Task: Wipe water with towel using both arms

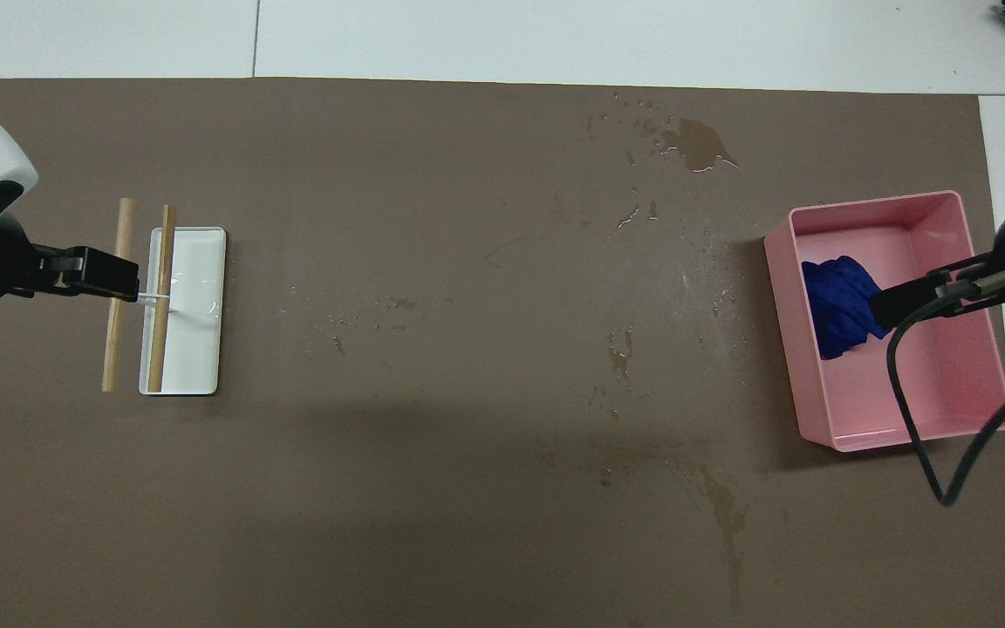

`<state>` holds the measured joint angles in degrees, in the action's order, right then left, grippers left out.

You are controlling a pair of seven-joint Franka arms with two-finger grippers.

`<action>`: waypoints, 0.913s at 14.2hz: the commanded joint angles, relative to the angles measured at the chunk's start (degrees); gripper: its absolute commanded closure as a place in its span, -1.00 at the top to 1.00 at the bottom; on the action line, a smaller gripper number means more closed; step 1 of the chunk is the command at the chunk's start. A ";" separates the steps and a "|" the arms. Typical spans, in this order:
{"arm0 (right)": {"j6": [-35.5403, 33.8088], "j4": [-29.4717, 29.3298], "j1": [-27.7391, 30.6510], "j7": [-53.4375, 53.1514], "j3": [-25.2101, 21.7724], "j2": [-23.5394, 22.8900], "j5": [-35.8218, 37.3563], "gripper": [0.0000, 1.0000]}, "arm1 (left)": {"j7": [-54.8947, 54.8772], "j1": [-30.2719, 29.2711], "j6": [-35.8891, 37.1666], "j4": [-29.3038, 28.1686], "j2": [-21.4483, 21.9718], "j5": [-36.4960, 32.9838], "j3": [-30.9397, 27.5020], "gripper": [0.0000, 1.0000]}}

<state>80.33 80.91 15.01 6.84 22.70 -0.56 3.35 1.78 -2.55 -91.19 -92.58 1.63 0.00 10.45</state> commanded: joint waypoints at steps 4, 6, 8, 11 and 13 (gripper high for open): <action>2.18 0.91 2.13 0.01 0.41 0.38 -2.81 1.00 | 0.06 0.44 0.66 -0.50 0.57 -0.79 -0.43 1.00; 2.65 1.18 1.95 -0.07 0.42 0.47 -3.61 1.00 | 0.06 0.44 0.66 -0.50 0.57 -0.88 -0.43 1.00; 0.63 0.92 2.04 0.71 0.24 0.47 -3.70 1.00 | 0.06 0.44 0.66 -0.50 0.57 -0.88 -0.43 1.00; -1.31 0.48 1.70 3.70 -0.72 0.47 -3.70 1.00 | 0.06 0.44 0.66 -0.50 0.57 -0.88 -0.43 1.00; -0.88 0.65 -3.64 4.06 -5.27 1.87 -3.70 1.00 | 0.06 0.44 0.66 -0.50 0.57 -0.79 -0.43 1.00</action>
<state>79.91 81.13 15.17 9.34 21.12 -0.51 0.82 1.78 -2.55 -91.18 -92.58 1.63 0.00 10.45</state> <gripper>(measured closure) 0.000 0.000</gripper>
